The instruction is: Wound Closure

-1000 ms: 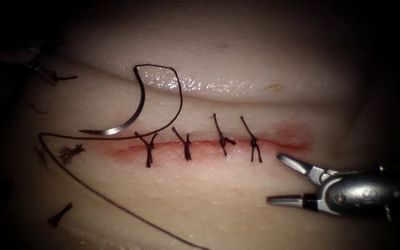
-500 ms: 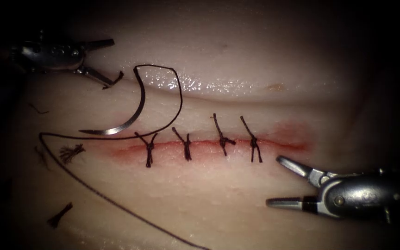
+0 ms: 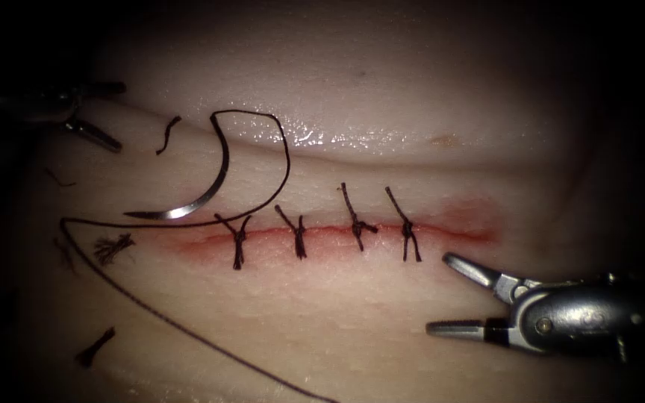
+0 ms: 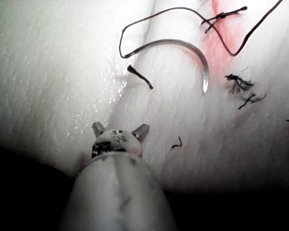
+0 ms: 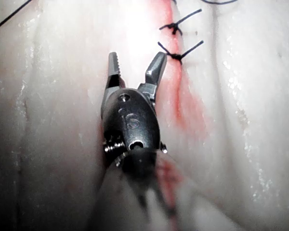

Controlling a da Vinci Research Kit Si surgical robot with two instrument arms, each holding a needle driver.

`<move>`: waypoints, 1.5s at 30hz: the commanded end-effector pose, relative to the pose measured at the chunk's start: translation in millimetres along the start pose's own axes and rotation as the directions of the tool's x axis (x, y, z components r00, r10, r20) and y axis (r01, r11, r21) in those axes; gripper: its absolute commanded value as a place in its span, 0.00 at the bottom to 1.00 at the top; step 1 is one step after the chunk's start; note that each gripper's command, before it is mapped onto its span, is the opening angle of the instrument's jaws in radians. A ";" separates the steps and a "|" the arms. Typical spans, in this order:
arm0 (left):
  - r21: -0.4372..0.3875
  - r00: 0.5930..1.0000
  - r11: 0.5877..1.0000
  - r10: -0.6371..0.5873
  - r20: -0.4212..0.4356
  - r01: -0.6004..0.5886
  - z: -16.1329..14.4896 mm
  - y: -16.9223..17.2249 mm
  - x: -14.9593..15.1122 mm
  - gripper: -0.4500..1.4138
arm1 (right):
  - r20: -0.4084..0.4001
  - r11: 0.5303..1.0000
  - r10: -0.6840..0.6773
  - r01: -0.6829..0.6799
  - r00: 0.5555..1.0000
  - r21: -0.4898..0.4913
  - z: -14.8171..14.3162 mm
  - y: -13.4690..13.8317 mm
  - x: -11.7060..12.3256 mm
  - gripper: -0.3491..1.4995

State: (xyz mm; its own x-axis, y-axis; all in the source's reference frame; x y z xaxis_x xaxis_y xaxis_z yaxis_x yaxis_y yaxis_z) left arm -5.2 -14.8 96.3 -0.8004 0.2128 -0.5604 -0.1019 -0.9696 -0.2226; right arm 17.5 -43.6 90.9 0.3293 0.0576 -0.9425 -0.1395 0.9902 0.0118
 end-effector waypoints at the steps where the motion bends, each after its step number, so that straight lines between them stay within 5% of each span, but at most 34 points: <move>1: 0.001 1.000 1.000 0.001 0.004 -0.001 0.5 0.1 -0.2 0.63 | -0.002 1.000 0.000 0.000 1.000 0.001 0.9 -0.4 -0.3 0.88; 7: -0.004 1.000 1.000 -0.015 0.009 0.015 -1.4 -0.4 -0.3 0.52 | -0.002 1.000 0.002 -0.002 1.000 0.004 1.3 -0.5 -0.1 0.87; 11: 0.028 0.985 0.997 -0.070 -0.157 0.076 -2.0 -1.3 0.8 0.35 | -0.001 1.000 0.004 -0.004 1.000 0.003 1.4 -0.4 0.1 0.86; 14: 0.021 0.949 0.994 -0.098 -0.298 0.109 -2.1 -1.0 1.7 0.00 | 0.000 1.000 0.018 -0.018 1.000 0.004 1.2 -0.2 0.1 0.85; 18: -0.014 0.891 0.990 -0.134 -0.435 0.142 -2.1 0.6 2.6 0.00 | 0.004 0.999 0.040 -0.040 0.999 0.009 0.6 -0.2 0.1 0.80; 23: -0.032 0.868 0.985 -0.163 -0.469 0.168 -2.3 2.1 4.3 0.00 | 0.034 0.999 0.053 -0.052 0.998 -0.014 -0.4 0.2 0.1 0.53; 28: -0.078 0.850 0.966 -0.254 -0.463 0.246 -3.2 2.8 6.8 0.02 | 0.077 0.996 0.069 -0.065 0.995 -0.053 -1.2 1.0 0.1 0.50; 37: -0.108 0.875 0.948 -0.317 -0.366 0.299 -3.9 4.2 11.1 0.34 | 0.073 0.996 0.078 -0.075 0.994 -0.046 -2.0 1.7 0.2 0.59; 45: -0.152 0.891 0.930 -0.365 -0.271 0.335 -2.6 5.6 11.3 0.39 | 0.080 0.995 0.094 -0.090 0.992 -0.047 -2.7 2.0 0.2 0.57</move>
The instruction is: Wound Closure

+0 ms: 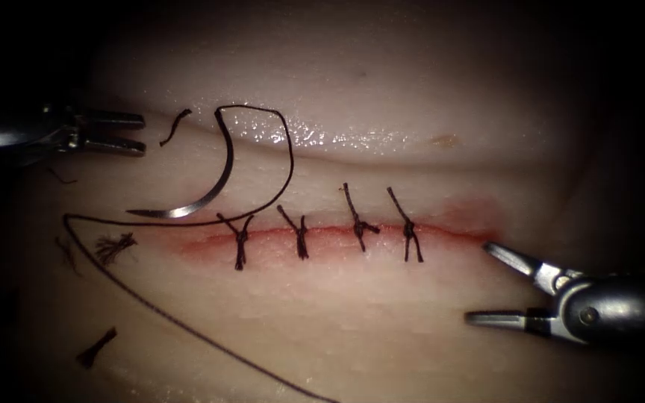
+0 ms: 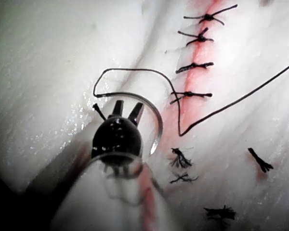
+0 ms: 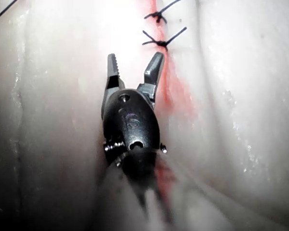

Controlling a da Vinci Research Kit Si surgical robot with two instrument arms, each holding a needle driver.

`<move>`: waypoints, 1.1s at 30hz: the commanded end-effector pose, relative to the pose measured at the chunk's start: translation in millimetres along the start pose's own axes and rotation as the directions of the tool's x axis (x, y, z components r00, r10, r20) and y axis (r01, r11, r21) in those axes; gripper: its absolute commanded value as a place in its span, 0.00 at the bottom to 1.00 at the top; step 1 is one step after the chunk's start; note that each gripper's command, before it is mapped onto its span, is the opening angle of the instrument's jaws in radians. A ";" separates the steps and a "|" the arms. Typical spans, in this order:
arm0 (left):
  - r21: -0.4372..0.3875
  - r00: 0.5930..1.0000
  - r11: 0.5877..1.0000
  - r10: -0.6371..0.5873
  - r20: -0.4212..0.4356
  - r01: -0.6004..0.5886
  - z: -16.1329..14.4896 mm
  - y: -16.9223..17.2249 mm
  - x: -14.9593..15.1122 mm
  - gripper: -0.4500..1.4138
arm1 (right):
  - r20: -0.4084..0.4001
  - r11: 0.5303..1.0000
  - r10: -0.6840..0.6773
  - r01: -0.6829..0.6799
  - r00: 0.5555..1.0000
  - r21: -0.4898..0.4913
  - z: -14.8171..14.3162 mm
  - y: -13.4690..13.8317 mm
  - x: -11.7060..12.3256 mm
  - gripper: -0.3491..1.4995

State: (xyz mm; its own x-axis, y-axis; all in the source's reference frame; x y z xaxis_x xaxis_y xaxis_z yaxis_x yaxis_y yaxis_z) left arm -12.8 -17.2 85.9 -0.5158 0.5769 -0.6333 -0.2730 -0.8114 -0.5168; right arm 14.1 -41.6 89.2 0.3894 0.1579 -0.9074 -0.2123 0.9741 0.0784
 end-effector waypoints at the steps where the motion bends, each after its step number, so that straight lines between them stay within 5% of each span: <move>1: -0.004 1.000 1.000 -0.003 -0.003 0.003 1.0 0.2 -0.5 0.40 | 0.001 1.000 0.003 -0.003 1.000 0.001 0.8 -0.5 -0.3 0.57; 11: -0.032 1.000 0.999 -0.014 0.022 0.015 3.8 0.3 -1.5 0.57 | 0.001 1.000 0.008 -0.008 1.000 -0.001 0.9 -0.7 -0.3 0.57; 33: -0.036 0.982 0.999 0.018 0.187 -0.012 8.2 0.6 -5.0 0.54 | 0.005 1.000 0.005 -0.005 1.000 -0.010 1.4 -1.3 -0.3 0.61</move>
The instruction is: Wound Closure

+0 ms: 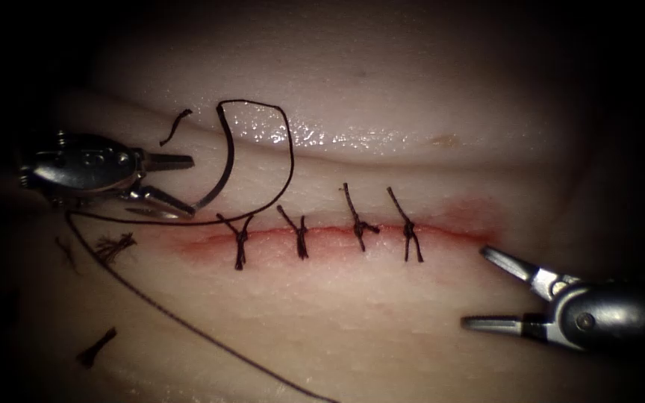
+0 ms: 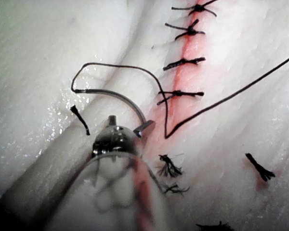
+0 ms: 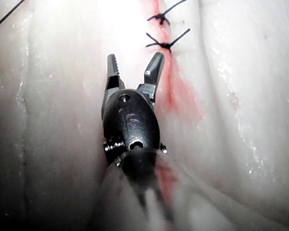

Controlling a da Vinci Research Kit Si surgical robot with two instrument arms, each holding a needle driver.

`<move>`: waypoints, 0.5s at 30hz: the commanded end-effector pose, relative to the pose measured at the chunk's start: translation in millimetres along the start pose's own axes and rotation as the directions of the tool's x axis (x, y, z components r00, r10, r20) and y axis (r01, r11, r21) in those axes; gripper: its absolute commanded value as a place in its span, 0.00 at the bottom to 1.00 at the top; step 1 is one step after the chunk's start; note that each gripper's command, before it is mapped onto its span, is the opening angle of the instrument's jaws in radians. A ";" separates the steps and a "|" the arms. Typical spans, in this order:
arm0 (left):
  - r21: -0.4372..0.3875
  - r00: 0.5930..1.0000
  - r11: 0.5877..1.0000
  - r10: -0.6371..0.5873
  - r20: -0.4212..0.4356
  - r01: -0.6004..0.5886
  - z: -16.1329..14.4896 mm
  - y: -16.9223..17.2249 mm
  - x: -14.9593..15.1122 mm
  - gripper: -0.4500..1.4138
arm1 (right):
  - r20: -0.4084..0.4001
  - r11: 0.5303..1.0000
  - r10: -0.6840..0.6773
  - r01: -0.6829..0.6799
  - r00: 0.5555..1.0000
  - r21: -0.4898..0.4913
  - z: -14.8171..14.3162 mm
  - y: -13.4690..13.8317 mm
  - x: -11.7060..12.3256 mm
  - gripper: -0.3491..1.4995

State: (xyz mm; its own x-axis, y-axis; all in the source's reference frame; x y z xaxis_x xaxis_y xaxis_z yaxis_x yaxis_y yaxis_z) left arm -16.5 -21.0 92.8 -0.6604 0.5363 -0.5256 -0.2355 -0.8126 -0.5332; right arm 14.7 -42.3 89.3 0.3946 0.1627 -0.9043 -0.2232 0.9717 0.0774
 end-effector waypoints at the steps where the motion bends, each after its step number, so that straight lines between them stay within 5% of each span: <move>1: 0.024 0.999 1.000 0.004 0.044 -0.005 0.9 0.2 -0.3 0.54 | -0.004 1.000 0.002 -0.002 1.000 0.003 0.9 -0.4 -0.3 0.61; 5: 0.050 0.987 0.999 0.003 0.158 -0.011 0.8 0.2 -0.7 0.55 | -0.003 1.000 0.003 -0.003 1.000 0.002 1.0 -0.4 -0.2 0.61; 8: 0.046 0.987 0.999 0.001 0.163 -0.009 0.7 0.0 -0.4 0.57 | -0.005 1.000 0.003 -0.003 1.000 0.004 1.1 -0.4 -0.2 0.61; 15: 0.058 0.973 0.998 0.002 0.230 -0.016 1.4 0.6 -0.7 0.42 | -0.006 1.000 0.003 -0.003 1.000 0.005 1.2 -0.4 -0.1 0.61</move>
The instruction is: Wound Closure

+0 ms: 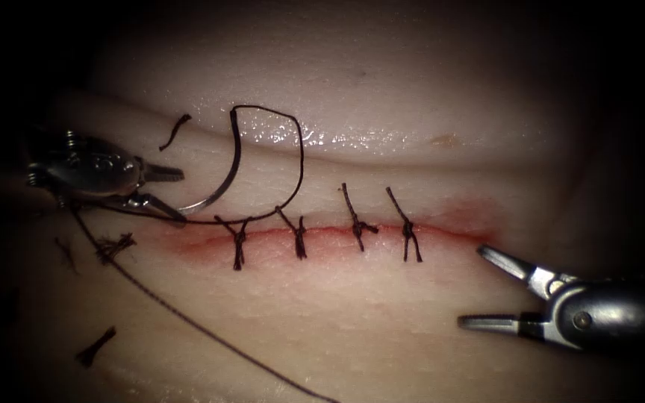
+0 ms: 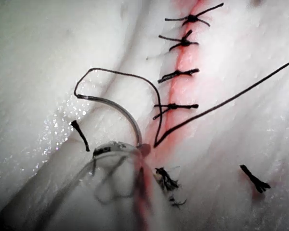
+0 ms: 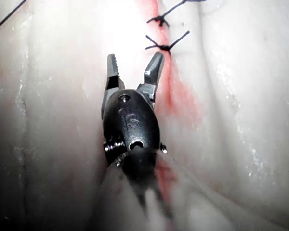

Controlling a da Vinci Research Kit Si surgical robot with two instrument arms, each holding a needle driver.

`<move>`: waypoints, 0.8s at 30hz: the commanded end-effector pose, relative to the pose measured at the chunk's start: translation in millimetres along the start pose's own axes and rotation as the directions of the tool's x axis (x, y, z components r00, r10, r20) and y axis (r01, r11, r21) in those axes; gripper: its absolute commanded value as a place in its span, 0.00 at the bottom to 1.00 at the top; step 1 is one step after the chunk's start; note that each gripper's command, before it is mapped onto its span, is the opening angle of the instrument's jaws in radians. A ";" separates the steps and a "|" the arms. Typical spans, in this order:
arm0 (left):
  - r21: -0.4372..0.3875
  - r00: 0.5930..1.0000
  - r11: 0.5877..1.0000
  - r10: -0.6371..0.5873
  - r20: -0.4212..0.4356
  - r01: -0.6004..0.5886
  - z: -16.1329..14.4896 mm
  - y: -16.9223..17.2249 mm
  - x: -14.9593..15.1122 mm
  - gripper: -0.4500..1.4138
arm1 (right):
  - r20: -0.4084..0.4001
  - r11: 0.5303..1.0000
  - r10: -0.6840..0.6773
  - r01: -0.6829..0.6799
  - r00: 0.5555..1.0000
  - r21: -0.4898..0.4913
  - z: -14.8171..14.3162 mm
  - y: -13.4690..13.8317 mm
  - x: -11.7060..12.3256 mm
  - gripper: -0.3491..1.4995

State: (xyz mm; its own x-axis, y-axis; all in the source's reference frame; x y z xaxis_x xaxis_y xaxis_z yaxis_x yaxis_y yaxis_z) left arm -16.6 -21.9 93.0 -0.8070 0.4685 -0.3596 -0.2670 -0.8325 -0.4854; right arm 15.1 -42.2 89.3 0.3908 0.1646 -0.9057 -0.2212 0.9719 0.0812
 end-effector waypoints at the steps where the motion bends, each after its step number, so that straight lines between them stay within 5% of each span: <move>1: -0.001 1.000 1.000 0.001 0.006 -0.001 1.1 0.2 0.0 0.37 | -0.003 1.000 0.001 -0.001 1.000 0.002 0.8 -0.5 -0.3 0.61; 6: -0.004 1.000 1.000 -0.008 0.027 0.008 0.8 0.7 0.3 0.00 | -0.003 1.000 0.002 -0.002 1.000 0.004 0.7 -0.4 -0.2 0.58; 14: 0.066 0.999 0.998 0.007 0.037 -0.009 -1.5 1.2 2.6 0.00 | 0.013 1.000 0.012 -0.012 1.000 -0.003 -0.4 0.5 0.5 0.48; 24: 0.276 0.990 0.961 0.008 -0.142 0.032 -7.2 1.6 11.2 0.00 | 0.054 0.992 0.082 -0.076 0.995 -0.098 -5.0 3.2 3.3 0.54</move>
State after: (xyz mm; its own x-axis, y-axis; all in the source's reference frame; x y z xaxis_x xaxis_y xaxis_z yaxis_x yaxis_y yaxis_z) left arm -22.7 -15.4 80.9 -0.7154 0.4988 -0.4893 -0.4414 -0.8655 -0.2368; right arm 10.4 -38.9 83.7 0.4215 0.2641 -0.8675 -0.3488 0.9303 0.1138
